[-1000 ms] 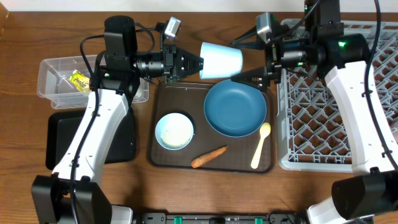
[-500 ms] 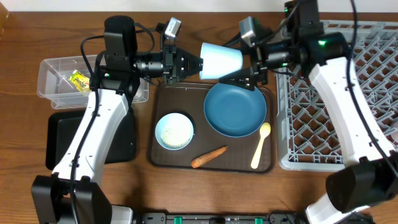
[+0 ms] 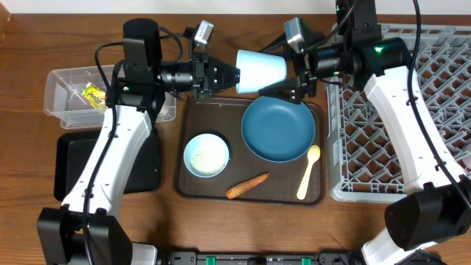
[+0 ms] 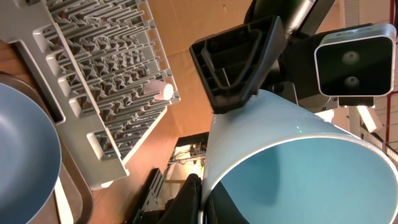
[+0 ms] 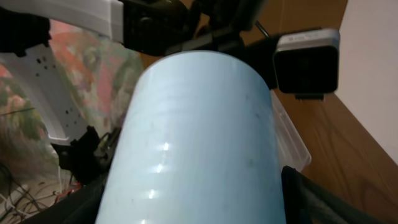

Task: Sort waste into correct bins and load items into the dishwasher rack
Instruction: 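Grasp the light blue cup with the right gripper and open the left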

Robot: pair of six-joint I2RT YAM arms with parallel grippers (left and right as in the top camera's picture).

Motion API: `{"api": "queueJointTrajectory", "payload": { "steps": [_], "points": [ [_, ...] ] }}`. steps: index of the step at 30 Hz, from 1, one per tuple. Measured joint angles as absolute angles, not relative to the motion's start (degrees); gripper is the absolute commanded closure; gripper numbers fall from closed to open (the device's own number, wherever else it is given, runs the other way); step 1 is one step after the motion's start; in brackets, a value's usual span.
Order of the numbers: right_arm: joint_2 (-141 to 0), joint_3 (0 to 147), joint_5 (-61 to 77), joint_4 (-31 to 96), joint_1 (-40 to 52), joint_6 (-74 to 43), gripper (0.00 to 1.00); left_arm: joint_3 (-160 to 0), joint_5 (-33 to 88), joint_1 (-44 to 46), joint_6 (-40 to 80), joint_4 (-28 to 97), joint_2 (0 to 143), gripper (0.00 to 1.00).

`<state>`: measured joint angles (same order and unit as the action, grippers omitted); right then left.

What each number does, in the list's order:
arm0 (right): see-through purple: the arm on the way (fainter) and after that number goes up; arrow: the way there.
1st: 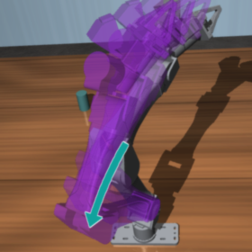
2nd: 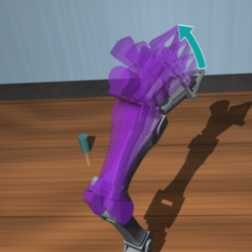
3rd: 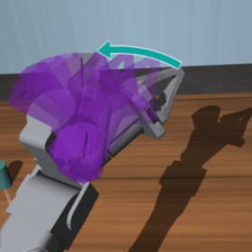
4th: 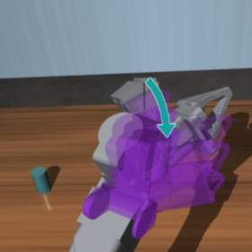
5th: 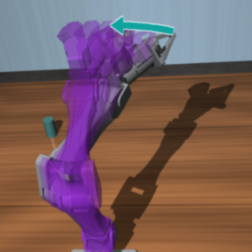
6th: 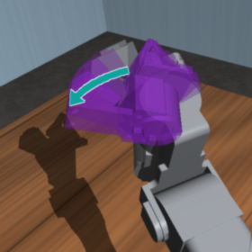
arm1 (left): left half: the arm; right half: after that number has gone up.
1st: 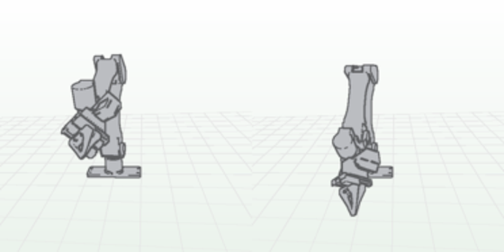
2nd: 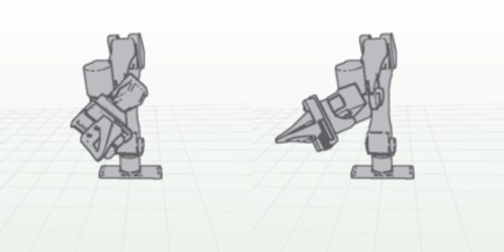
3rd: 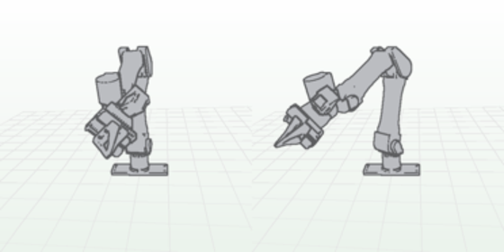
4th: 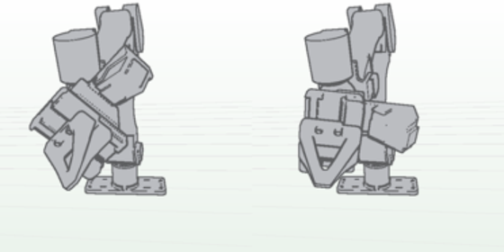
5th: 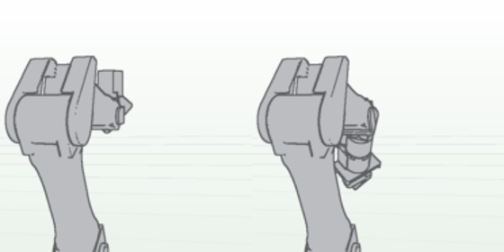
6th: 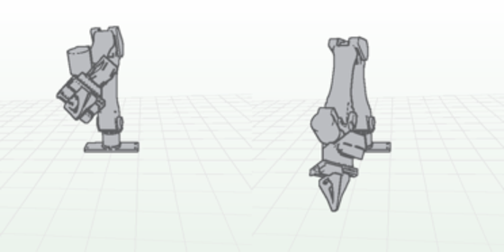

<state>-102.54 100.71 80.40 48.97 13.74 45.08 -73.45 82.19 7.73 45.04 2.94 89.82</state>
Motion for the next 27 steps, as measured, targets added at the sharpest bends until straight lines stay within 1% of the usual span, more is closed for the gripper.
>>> {"api": "queueJointTrajectory", "payload": {
  "steps": [6, 7, 11, 13, 16, 17, 18, 19, 20, 21, 23, 25, 27],
  "points": [
    [-102.5, 100.7, 82.2, 48.8, 13.7, 45.1, 0.23, -73.5, 82.2, 7.7, 45.0, 2.9, 89.8, 0.94],
    [-102.5, 100.7, 82.3, 48.8, 13.7, 45.1, 0.25, -73.5, 82.2, 7.7, 45.0, 2.8, 89.8, 0.94],
    [-102.5, 100.7, 82.5, 48.7, 13.7, 45.3, 0.43, -73.5, 82.5, 7.7, 45.0, 2.7, 89.8, 0.94],
    [-102.5, 100.7, 82.5, 48.6, 13.7, 45.0, 0.46, -73.5, 82.6, 7.7, 44.9, 2.7, 89.8, 0.94],
    [-102.5, 100.7, 82.6, 48.7, 13.6, 44.8, 0.47, -73.5, 82.6, 7.7, 44.8, 2.7, 89.8, 0.94],
    [-102.5, 100.7, 82.5, 48.7, 13.6, 44.8, 0.48, -73.5, 82.6, 7.7, 44.8, 2.7, 89.8, 0.92],
    [-102.5, 100.7, 82.5, 48.7, 13.6, 44.8, 0.48, -73.5, 82.6, 7.7, 44.8, 2.7, 89.8, 0.86],
    [-102.5, 100.7, 82.5, 48.6, 13.6, 44.8, 0.48, -73.5, 82.6, 7.7, 44.7, 2.7, 89.8, 0.83],
    [-102.5, 100.7, 82.6, 48.8, 13.6, 44.8, 0.48, -73.5, 82.6, 7.7, 44.9, 2.6, 89.8, 0.78],
    [-102.5, 100.7, 82.7, 48.8, 13.7, 44.8, 0.49, -73.5, 82.5, 7.7, 44.8, 2.6, 89.8, 0.70],
    [-102.5, 100.7, 82.6, 48.8, 13.7, 44.1, 0.51, -73.5, 82.6, 7.7, 44.4, 2.5, 89.8, 0.65],
    [-102.5, 100.7, 82.0, 48.8, 13.7, 42.9, 0.53, -73.5, 82.5, 7.7, 43.5, 2.6, 89.8, 0.64],
    [-102.5, 100.7, 80.1, 48.8, 13.7, 40.7, 0.54, -73.5, 82.4, 7.7, 42.0, 2.6, 89.8, 0.61]
  ]
}}
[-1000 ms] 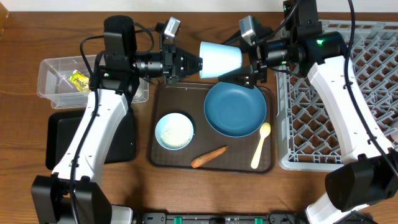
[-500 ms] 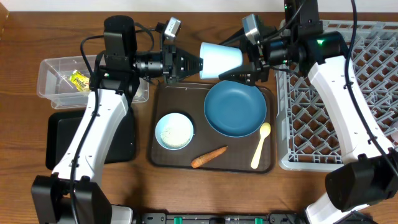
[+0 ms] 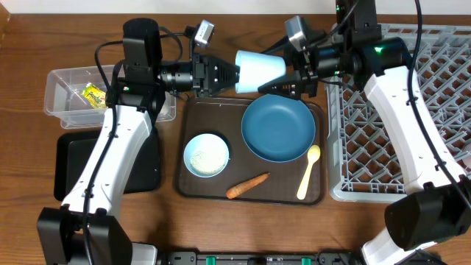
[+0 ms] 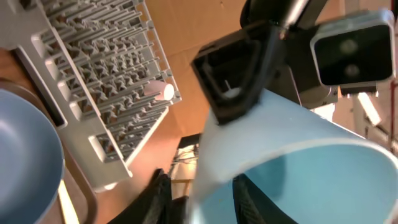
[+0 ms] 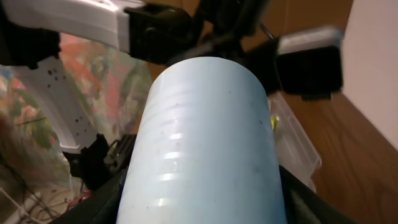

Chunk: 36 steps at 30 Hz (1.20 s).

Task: Sort waste into correct bins and load items into the dishwasher rack
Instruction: 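Grasp the light blue cup with the right gripper and open the left, then carry the light blue cup right and release it in the rack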

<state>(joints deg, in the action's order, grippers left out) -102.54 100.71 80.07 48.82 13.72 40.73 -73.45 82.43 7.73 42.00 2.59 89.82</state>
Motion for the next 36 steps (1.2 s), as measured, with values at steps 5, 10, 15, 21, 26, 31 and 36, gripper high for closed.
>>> {"api": "queueJointTrajectory", "payload": {
  "steps": [5, 10, 15, 21, 26, 31, 36],
  "points": [
    [-102.5, 100.7, 72.5, 48.9, 13.8, 33.2, 0.57, -73.5, 78.5, 7.7, 37.3, 6.0, 89.8, 0.58],
    [-102.6, 100.7, 60.7, 51.2, 13.2, 26.3, 0.61, -73.5, 66.5, 6.6, 28.1, 22.3, 89.8, 0.57],
    [-102.6, 100.7, 49.8, 55.6, 10.1, 21.1, 0.62, -73.6, 48.2, 6.3, 19.9, 35.9, 89.8, 0.54],
    [-102.6, 101.5, 37.5, 65.1, 3.0, 16.4, 0.63, -73.6, 30.1, 6.4, 15.9, 44.2, 89.8, 0.51],
    [-102.5, 107.0, 27.0, 73.3, -5.0, 11.5, 0.62, -73.6, 20.0, 6.4, 14.9, 48.8, 89.8, 0.50],
    [-102.1, 110.3, 19.1, 75.9, -13.5, 6.5, 0.62, -73.6, 15.6, 6.4, 14.7, 50.3, 89.8, 0.50],
    [-102.0, 110.4, 11.6, 77.3, -21.8, 1.4, 0.62, -73.6, 14.2, 6.4, 14.5, 50.3, 89.8, 0.50]
  ]
}}
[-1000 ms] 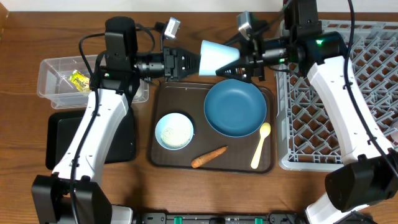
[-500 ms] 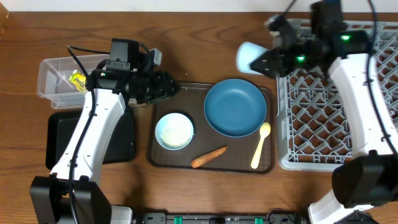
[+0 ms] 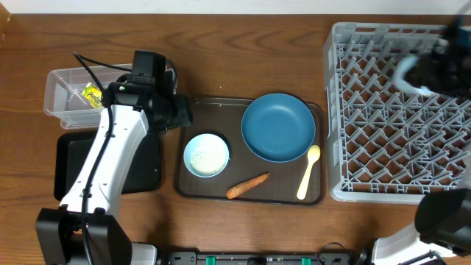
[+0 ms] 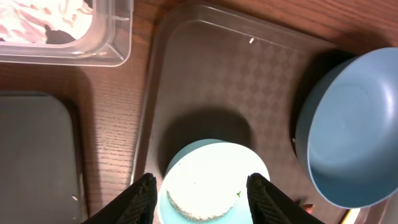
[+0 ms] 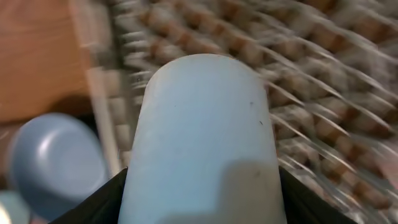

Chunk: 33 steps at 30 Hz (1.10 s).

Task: Sort waste into correct bins and load items into the dishwasher rack
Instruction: 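Carry the light blue cup right and release it in the rack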

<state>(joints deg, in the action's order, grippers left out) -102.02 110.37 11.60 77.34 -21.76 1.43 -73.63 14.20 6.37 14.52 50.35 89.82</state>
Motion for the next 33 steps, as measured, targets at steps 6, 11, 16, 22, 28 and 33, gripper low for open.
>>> {"api": "queueJointTrajectory", "payload": {
  "steps": [6, 11, 16, 22, 28, 33],
  "points": [
    [-102.0, 110.3, 5.1, 78.5, -30.0, -3.1, 0.61, -73.6, 13.5, 6.4, 14.5, 50.3, 89.8, 0.50],
    [-102.1, 110.1, 2.9, 78.7, -34.4, -4.4, 0.62, -73.6, 13.5, 6.4, 14.5, 50.4, 89.8, 0.50],
    [-104.0, 110.1, 2.4, 78.6, -37.1, -4.7, 0.61, -73.6, 13.3, 6.4, 14.5, 50.4, 89.8, 0.50],
    [-110.0, 110.0, 2.0, 77.1, -38.5, -5.0, 0.61, -73.6, 13.3, 6.4, 14.5, 50.4, 89.8, 0.50],
    [-114.1, 109.9, 1.7, 75.5, -38.9, -5.0, 0.61, -73.6, 13.3, 6.4, 14.5, 50.4, 89.8, 0.50],
    [-116.3, 109.9, 1.7, 75.7, -38.9, -5.0, 0.60, -73.6, 13.3, 6.4, 14.5, 50.4, 89.8, 0.50]
  ]
}}
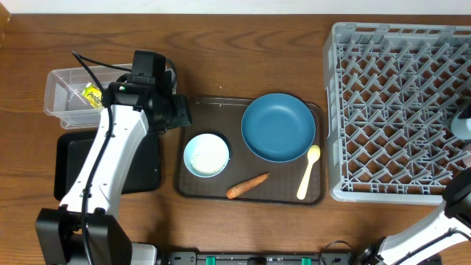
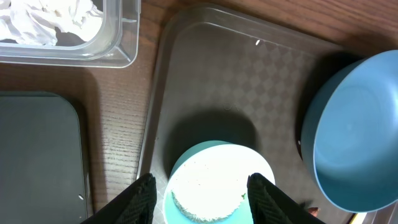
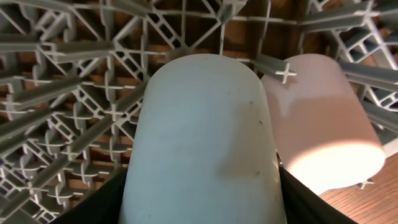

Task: Sort waste into correct bins and load items into the dishwasher rack
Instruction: 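Carry the light blue cup right and release it in the rack, then reach the right gripper to the blue plate rim and grasp it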

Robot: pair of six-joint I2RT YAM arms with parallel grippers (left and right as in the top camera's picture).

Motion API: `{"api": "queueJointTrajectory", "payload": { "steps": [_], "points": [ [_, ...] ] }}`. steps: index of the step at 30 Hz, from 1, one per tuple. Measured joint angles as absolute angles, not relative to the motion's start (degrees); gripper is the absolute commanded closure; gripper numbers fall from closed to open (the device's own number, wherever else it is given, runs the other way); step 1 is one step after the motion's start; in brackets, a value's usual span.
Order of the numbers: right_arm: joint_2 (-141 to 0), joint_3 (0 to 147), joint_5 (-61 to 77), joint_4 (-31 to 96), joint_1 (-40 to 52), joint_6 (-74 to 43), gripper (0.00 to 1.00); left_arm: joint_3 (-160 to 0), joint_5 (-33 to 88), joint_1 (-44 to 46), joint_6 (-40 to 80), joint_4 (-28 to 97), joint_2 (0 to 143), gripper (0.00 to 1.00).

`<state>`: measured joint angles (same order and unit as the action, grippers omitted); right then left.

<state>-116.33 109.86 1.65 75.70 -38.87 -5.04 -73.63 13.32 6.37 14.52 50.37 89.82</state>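
Note:
My right gripper (image 3: 202,208) is shut on a pale blue cup (image 3: 205,137), held low over the grey dishwasher rack (image 3: 74,93) next to a pink cup (image 3: 323,124) that lies in the rack. In the overhead view this arm is almost wholly out of frame, past the rack (image 1: 397,110) on the right. My left gripper (image 2: 202,199) is open above a small light blue bowl (image 2: 217,180) of white residue on the brown tray (image 1: 213,110). The tray also carries a blue plate (image 1: 278,126), a carrot (image 1: 247,185) and a cream spoon (image 1: 308,171).
A clear bin (image 1: 70,96) with a yellow wrapper and crumpled white paper stands at the far left. A black bin (image 1: 81,165) lies in front of it, under my left arm. Bare wooden table surrounds the tray.
My right gripper has carried the cup from over the rack's right part to its right edge, beside the pink cup. My left gripper has barely shifted above the small bowl.
At first both grippers held the pale blue cup in the air behind the tray. Then the left fingers stood open off it while the right kept hold. Later the left hung over the small bowl and the right held the cup over the rack, now at its right edge.

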Motion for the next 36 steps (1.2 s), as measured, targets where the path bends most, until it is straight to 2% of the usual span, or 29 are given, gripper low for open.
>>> {"api": "queueJointTrajectory", "payload": {
  "steps": [6, 13, 17, 22, 23, 36],
  "points": [
    [-118.7, 109.9, 0.8, 76.1, -39.0, -5.1, 0.59, -73.6, 13.3, 6.4, 14.5, 50.4, 89.8, 0.50],
    [-120.0, 109.7, 0.2, 76.1, -39.2, -5.1, 0.47, -73.6, 13.3, 6.4, 14.5, 50.4, 89.8, 0.50],
    [-120.6, 109.7, 0.1, 76.1, -39.6, -5.1, 0.34, -73.6, 13.3, 6.4, 14.5, 50.4, 89.8, 0.50],
    [-121.1, 109.7, 0.0, 76.2, -39.9, -5.5, 0.03, -73.6, 13.3, 6.4, 14.5, 50.4, 89.8, 0.50],
    [-121.1, 109.7, 0.0, 76.2, -39.9, -5.8, 0.01, -73.6, 13.3, 6.4, 14.5, 50.4, 89.8, 0.50],
    [-121.1, 109.7, 4.1, 76.2, -39.8, -5.6, 0.01, -73.6, 13.3, 6.4, 14.5, 50.4, 89.8, 0.50]
  ]
}}
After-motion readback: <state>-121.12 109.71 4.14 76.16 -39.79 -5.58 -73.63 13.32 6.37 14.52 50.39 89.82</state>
